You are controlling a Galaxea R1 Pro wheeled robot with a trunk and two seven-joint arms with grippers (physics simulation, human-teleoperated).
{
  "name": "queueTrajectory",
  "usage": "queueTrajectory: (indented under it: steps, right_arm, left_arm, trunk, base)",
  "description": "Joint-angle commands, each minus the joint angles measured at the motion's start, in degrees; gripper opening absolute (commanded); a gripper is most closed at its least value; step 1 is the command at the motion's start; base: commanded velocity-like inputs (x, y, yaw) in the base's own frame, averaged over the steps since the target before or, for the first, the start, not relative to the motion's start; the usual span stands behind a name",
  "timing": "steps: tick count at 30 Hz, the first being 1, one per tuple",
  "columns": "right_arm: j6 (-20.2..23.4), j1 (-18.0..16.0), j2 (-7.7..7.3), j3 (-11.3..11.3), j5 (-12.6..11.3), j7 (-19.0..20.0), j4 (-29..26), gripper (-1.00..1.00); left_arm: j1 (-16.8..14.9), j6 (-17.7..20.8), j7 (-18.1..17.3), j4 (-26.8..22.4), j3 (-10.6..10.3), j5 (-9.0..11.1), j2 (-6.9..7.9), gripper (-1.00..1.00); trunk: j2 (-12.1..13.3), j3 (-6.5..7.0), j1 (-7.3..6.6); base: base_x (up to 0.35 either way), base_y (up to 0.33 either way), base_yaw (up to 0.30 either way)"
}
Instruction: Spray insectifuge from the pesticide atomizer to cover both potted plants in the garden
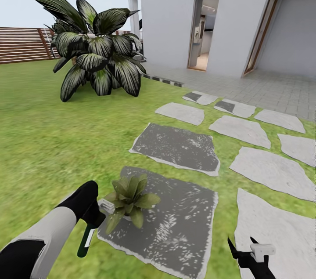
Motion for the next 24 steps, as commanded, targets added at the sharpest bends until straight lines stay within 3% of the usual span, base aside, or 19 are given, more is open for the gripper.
queueTrajectory:
  steps: [1, 4, 8, 11, 13, 17, 24]
  right_arm:
    - [-0.2, -0.1, 0.07, -0.5, 0.4, 0.4, -0.1, 1.0]
    - [-0.2, -0.1, 0.07, -0.5, 0.3, 0.4, -0.1, 1.0]
    - [-0.2, -0.1, 0.07, -0.5, 0.3, 0.4, -0.1, 1.0]
    - [-0.2, -0.1, 0.07, -0.5, 0.3, 0.4, -0.1, 1.0]
    - [-0.3, -0.1, 0.07, -0.5, 0.3, 0.4, -0.1, 1.0]
    - [-0.2, -0.1, 0.07, -0.5, 0.3, 0.4, -0.2, 1.0]
    - [-0.2, -0.1, 0.08, -0.5, 0.3, 0.4, -0.1, 1.0]
  left_arm:
    - [-0.1, 0.2, -0.5, -0.1, -0.4, -0.4, -0.01, -1.0]
    - [-0.7, 0.4, -0.5, -0.2, -0.4, -0.4, -0.22, -1.0]
    - [-3.9, 0.6, -0.5, -0.2, -0.4, -0.4, -1.51, -1.0]
    - [-4.8, 0.7, -0.5, -0.2, -0.4, -0.4, -2.71, -1.0]
    - [-4.8, 0.7, -0.5, -0.2, -0.4, -0.4, -2.65, -1.0]
    - [-4.2, 0.4, -0.4, -0.1, -0.5, -0.5, -1.2, -1.0]
    - [-3.4, -0.1, -0.3, 0.8, -0.6, -0.4, 3.4, -1.0]
  trunk:
    - [0.0, -0.05, -0.04]
    - [0.0, -0.05, -0.04]
    - [0.0, -0.05, -0.04]
    - [0.0, -0.05, -0.04]
    - [0.0, -0.05, -0.04]
    - [0.0, -0.05, -0.04]
    - [0.0, -0.05, -0.04]
  base:
    - [-0.214, 0.069, 0.0]
    - [-0.072, 0.023, 0.0]
    - [-0.007, 0.002, 0.0]
    - [-0.001, 0.0, 0.0]
    - [0.0, 0.0, 0.0]
    - [0.0, 0.0, 0.0]
    - [0.0, 0.0, 0.0]
